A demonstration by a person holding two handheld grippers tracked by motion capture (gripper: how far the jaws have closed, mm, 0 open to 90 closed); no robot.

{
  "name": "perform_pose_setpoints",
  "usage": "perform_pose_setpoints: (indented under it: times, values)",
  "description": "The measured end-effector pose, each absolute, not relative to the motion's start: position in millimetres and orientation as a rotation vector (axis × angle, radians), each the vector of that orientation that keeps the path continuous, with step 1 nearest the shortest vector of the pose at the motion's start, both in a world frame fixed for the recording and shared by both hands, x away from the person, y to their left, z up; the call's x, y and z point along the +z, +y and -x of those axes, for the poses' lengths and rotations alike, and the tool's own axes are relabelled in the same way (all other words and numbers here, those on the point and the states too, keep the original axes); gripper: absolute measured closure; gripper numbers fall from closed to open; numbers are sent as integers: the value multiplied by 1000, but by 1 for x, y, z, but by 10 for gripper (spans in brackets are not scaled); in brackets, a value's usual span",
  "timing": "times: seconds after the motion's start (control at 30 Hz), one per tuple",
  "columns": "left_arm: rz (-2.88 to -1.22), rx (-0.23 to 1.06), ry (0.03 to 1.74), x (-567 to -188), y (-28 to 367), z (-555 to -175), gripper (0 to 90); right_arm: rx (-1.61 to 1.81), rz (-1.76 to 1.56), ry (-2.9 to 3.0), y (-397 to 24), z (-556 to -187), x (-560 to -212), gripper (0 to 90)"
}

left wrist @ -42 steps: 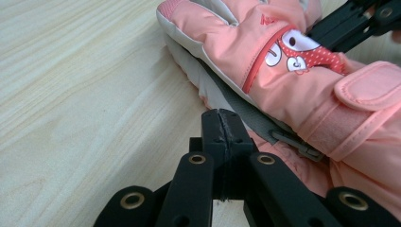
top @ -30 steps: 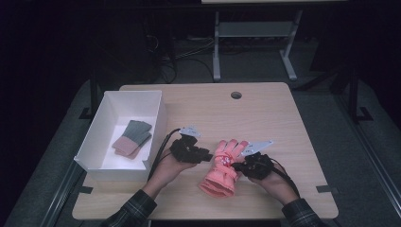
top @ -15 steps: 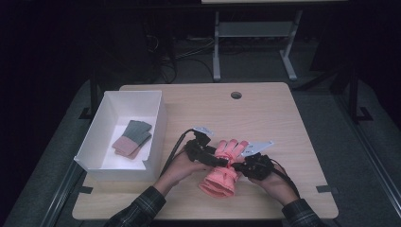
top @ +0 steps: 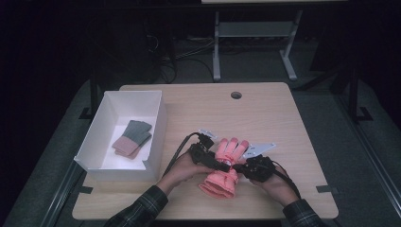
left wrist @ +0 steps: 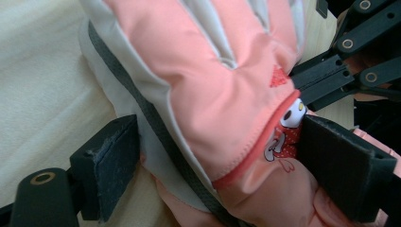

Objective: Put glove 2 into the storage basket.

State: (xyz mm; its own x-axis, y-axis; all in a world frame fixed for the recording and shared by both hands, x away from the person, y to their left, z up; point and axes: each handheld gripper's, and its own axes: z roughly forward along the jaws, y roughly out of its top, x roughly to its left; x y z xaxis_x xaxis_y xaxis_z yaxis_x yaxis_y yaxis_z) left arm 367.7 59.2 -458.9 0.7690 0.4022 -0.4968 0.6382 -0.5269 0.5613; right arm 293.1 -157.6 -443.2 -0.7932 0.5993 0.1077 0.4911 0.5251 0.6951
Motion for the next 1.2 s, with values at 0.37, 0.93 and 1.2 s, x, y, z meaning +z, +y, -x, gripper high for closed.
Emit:
perform_pose_setpoints:
  times: [0.37, 0.93, 1.2]
  values:
    - [-2191, -479, 740, -465, 59, -372, 188, 1121, -933, 2615, -158, -293, -444, 900]
    - [-2144, -598, 697, -469, 66, -377, 591, 1147, -926, 2617, -159, -294, -446, 900]
    - [-2104, -589, 685, -467, 70, -376, 668, 1183, -915, 2605, -162, -292, -442, 889]
